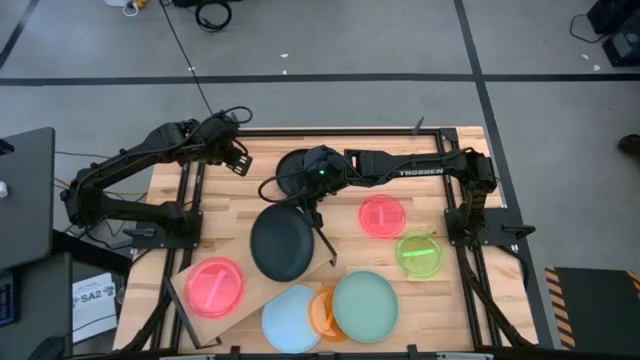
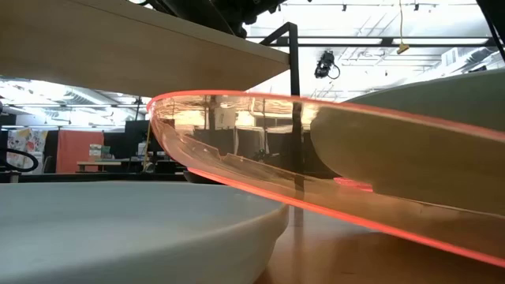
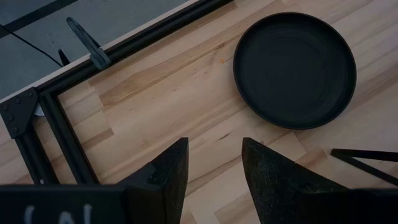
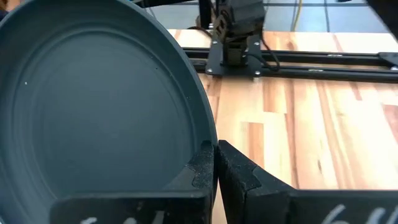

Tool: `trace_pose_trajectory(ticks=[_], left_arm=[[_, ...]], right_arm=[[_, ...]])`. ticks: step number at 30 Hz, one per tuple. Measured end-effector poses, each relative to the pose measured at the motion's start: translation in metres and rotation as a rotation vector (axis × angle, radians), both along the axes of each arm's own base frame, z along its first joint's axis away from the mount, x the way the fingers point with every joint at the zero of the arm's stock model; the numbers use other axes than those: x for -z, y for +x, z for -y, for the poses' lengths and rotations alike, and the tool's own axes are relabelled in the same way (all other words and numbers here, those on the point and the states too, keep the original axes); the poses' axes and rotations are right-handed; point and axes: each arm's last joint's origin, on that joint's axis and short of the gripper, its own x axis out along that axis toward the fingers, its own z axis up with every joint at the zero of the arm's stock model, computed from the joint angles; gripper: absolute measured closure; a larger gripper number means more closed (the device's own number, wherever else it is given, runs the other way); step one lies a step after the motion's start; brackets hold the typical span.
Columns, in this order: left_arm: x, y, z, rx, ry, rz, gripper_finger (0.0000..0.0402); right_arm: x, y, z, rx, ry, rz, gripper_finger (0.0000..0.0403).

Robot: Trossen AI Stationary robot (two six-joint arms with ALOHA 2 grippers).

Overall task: Place and stack plates onto a shelf
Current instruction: Put the right black plate on the shelf

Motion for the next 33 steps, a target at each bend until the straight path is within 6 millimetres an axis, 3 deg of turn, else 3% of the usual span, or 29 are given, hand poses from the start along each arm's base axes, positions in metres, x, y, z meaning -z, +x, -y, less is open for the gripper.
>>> trace_pose_trajectory(ticks=[16, 33], left_arm=[[0.0000, 0.0000, 0.0000, 0.000, 0.000, 0.000, 0.0244], [0.0000, 0.0000, 0.0000, 0.000, 0.000, 0.000, 0.0244]], right_arm=[[0.0034, -0.0023, 0.0000, 0.004, -0.006, -0.043, 0.0388], [0.0033, -0.0024, 0.0001, -0.007, -0.031, -0.038, 0.0363]])
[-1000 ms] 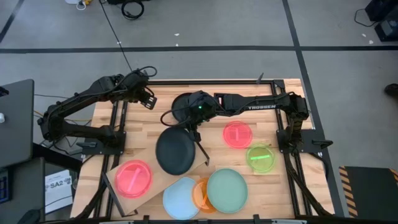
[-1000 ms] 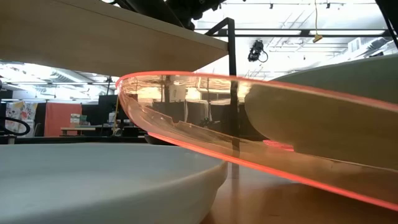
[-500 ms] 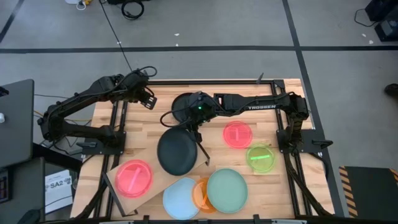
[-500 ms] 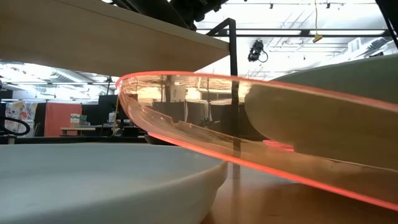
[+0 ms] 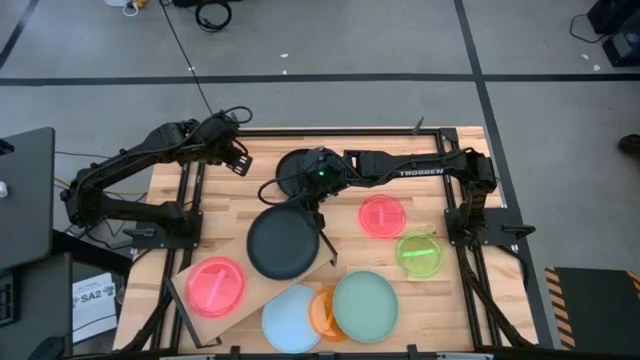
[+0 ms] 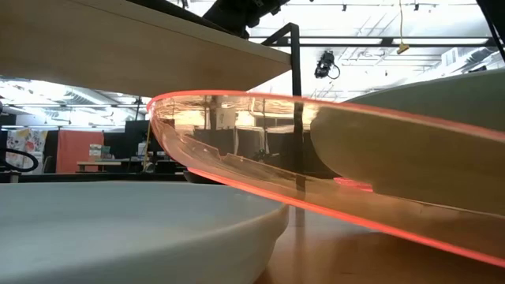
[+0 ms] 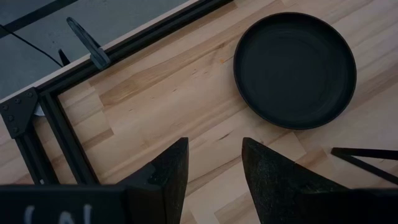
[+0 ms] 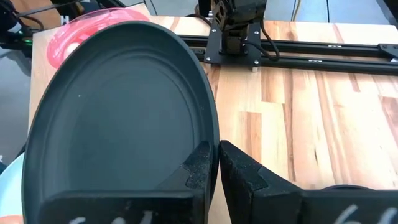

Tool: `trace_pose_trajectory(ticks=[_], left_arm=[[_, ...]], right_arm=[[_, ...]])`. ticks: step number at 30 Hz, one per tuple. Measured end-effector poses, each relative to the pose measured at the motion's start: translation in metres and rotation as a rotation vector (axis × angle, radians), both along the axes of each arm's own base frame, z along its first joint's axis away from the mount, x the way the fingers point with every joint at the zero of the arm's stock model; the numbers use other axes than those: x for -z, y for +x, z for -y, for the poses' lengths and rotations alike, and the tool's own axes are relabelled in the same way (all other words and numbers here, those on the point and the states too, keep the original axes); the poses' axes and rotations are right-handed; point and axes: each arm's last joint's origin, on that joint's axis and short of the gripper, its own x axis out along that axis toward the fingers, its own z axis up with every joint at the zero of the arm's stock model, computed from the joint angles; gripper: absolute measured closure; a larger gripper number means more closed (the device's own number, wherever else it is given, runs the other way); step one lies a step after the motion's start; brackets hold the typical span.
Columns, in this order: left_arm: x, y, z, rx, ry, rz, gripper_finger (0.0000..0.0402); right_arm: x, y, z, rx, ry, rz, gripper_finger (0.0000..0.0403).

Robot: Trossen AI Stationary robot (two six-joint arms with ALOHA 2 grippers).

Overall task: Place and stack plates onto a shelf
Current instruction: Put the right black plate on the shelf, then stack the black plate on top of the black plate on the shelf

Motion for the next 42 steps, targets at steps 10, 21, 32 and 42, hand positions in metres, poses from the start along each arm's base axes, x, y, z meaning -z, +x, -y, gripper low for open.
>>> trace_pose_trajectory(ticks=[10, 21, 32, 42], left_arm=[[0.000, 0.000, 0.000, 0.000, 0.000, 0.000, 0.0244], [0.000, 0.000, 0.000, 0.000, 0.000, 0.000, 0.0244], [0.000, 0.000, 0.000, 0.000, 0.000, 0.000, 0.0244], [0.000, 0.000, 0.000, 0.000, 0.000, 0.000, 0.0244]], right_arm=[[-0.001, 0.001, 0.002, 0.042, -0.030, 0.009, 0.0362], [-0.005, 0.003, 0.002, 0.043, -0.031, 0.057, 0.0327], [-0.005, 0.003, 0.002, 0.043, -0.032, 0.060, 0.0276], [-0.004, 0.001, 0.019, 0.084, -0.032, 0.046, 0.0273]])
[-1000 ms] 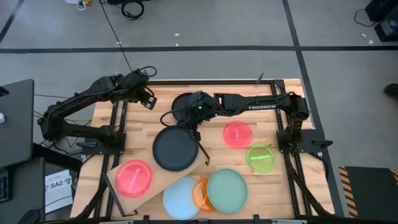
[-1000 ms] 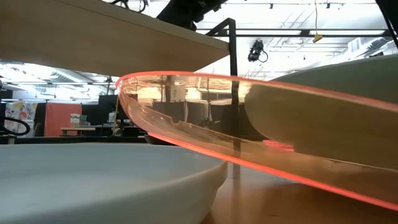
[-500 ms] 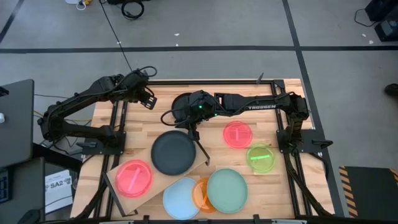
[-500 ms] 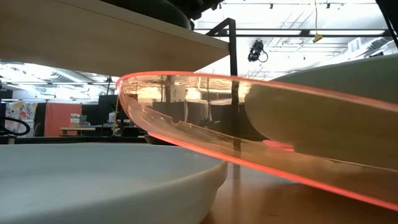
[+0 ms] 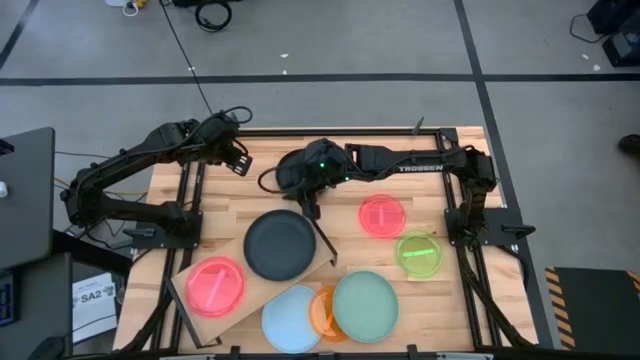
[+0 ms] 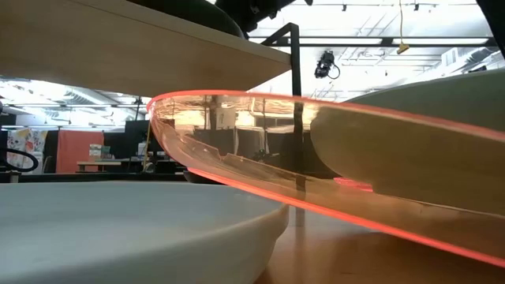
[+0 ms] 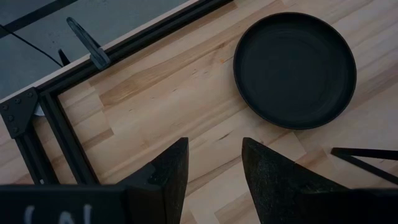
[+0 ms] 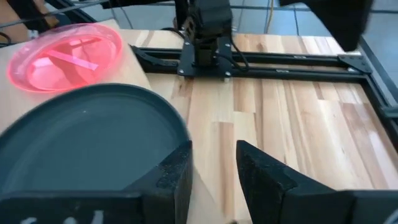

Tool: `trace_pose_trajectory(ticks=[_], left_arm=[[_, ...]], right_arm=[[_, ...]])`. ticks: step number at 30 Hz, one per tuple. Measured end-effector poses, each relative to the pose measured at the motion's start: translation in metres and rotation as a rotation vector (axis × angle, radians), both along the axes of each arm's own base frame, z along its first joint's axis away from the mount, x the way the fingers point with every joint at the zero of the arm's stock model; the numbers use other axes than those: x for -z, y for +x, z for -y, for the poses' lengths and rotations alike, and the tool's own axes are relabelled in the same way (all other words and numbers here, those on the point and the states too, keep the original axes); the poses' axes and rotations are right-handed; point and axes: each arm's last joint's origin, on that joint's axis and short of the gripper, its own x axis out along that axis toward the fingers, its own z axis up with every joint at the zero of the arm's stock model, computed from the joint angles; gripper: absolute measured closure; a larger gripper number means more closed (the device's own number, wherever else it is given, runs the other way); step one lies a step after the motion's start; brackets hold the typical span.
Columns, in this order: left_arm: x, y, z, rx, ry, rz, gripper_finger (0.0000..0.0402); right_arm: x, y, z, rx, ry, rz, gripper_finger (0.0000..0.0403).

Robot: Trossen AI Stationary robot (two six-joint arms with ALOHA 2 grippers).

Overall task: Place and stack plates onto a shelf
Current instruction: Stack the black plate on top of the black plate on the shelf

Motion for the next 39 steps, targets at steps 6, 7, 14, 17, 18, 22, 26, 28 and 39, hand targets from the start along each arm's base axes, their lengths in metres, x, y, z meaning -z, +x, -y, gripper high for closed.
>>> trace_pose_trajectory(ticks=[6, 7, 14, 17, 18, 22, 26, 28, 39], left_arm=[[0.000, 0.000, 0.000, 0.000, 0.000, 0.000, 0.0244], [0.000, 0.000, 0.000, 0.000, 0.000, 0.001, 0.0244], [-0.001, 0.002, -0.001, 0.000, 0.014, 0.026, 0.0244], [-0.003, 0.005, -0.002, 0.000, 0.029, 0.052, 0.0244], [-0.003, 0.007, -0.004, 0.000, 0.033, 0.062, 0.0244], [0.001, 0.017, -0.009, 0.009, 0.028, 0.080, 0.0244], [0.011, 0.031, -0.017, 0.017, 0.017, 0.059, 0.0244], [0.018, 0.039, -0.021, 0.020, 0.002, 0.041, 0.0244], [0.064, 0.077, -0.051, 0.043, -0.141, 0.018, 0.0244]], right_arm=[[-0.003, -0.009, 0.013, 0.030, 0.006, -0.044, 0.0273], [-0.004, -0.012, 0.015, 0.032, 0.003, -0.058, 0.0273], [-0.026, -0.036, 0.014, -0.001, -0.057, -0.071, 0.0273], [-0.038, -0.050, 0.013, -0.011, -0.071, -0.081, 0.0273], [-0.042, -0.054, 0.012, -0.012, -0.070, -0.087, 0.0273], [-0.055, -0.074, 0.009, -0.011, -0.067, -0.114, 0.0273], [-0.059, -0.094, 0.007, -0.007, -0.060, -0.127, 0.0273], [-0.054, -0.104, 0.006, 0.017, -0.052, -0.136, 0.0273], [-0.028, -0.178, 0.002, 0.261, -0.103, -0.070, 0.0273]])
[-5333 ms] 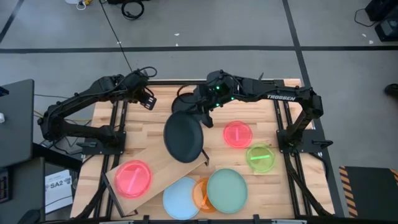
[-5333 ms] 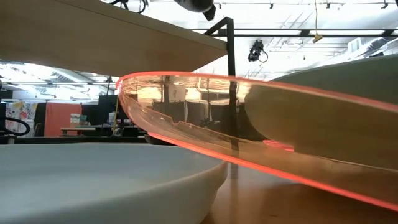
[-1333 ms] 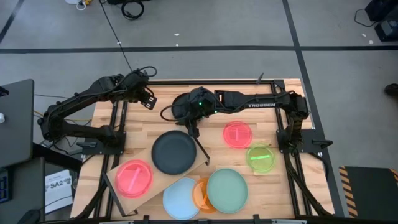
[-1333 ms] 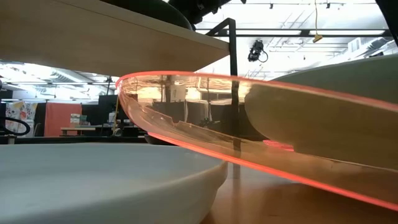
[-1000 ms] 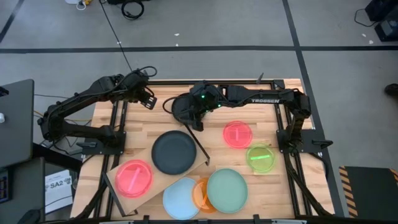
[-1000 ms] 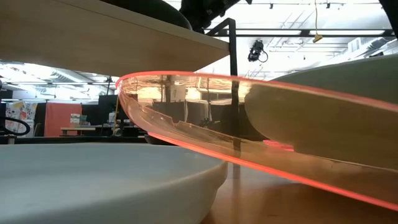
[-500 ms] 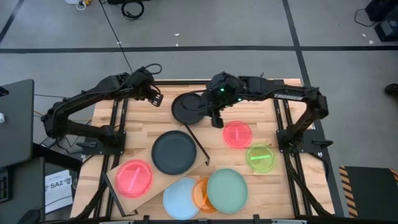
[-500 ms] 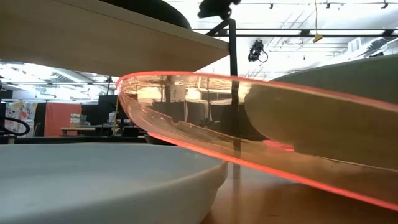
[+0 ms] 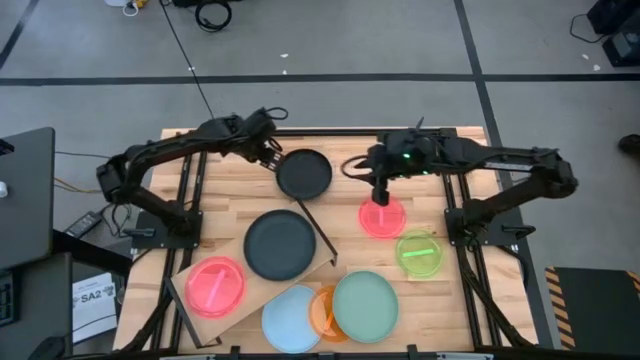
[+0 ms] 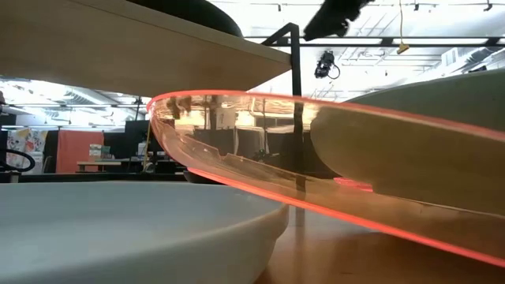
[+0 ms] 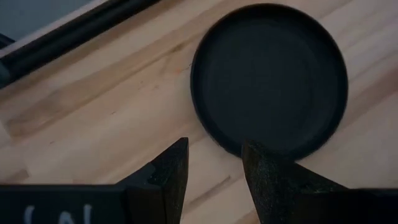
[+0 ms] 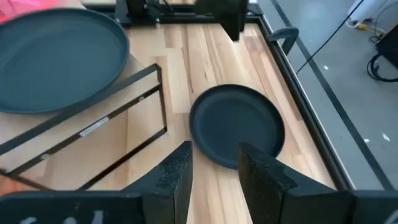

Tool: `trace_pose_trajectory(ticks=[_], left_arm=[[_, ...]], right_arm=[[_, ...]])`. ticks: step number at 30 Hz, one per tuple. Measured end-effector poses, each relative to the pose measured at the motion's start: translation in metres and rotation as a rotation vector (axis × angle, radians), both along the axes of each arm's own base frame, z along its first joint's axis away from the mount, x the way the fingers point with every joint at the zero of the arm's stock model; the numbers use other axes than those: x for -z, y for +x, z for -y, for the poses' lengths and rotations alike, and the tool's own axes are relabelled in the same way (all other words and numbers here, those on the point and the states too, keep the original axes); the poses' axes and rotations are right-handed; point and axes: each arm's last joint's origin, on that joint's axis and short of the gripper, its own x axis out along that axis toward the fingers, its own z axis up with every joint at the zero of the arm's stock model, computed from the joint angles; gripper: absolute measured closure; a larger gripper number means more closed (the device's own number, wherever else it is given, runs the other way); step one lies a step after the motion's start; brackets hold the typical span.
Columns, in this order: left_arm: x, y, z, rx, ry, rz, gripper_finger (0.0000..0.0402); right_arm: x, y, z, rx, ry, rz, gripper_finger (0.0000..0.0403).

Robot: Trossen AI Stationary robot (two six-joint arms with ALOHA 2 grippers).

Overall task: Place and stack plates onto a shelf
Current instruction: Stack the black plate on top of the black plate on the shelf

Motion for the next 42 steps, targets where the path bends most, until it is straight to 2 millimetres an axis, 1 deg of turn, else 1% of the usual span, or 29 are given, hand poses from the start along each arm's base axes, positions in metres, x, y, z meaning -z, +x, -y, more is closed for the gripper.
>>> trace_pose_trajectory(ticks=[6, 9, 13, 18, 25, 33, 42], left_arm=[[0.022, 0.011, -0.022, -0.028, -0.068, 0.038, 0.0244], [0.031, 0.014, -0.030, -0.044, -0.085, 0.034, 0.0244], [0.043, 0.014, -0.038, -0.091, -0.120, 0.010, 0.0244], [0.055, 0.019, -0.042, -0.108, -0.140, -0.010, 0.0244], [0.069, 0.024, -0.045, -0.111, -0.158, -0.035, 0.0244], [0.083, 0.029, -0.049, -0.141, -0.176, -0.039, 0.0244], [0.085, 0.031, -0.051, -0.163, -0.167, -0.035, 0.0244]], right_arm=[[0.022, -0.038, -0.004, 0.057, 0.031, 0.067, 0.0273], [0.039, -0.053, -0.006, 0.072, 0.048, 0.085, 0.0273], [0.061, -0.069, -0.008, 0.079, 0.058, 0.120, 0.0273], [0.084, -0.084, -0.010, 0.079, 0.056, 0.141, 0.0273], [0.108, -0.096, -0.012, 0.079, 0.057, 0.136, 0.0273], [0.133, -0.099, -0.012, 0.080, 0.059, 0.110, 0.0273], [0.148, -0.099, -0.013, 0.080, 0.059, 0.112, 0.0273]])
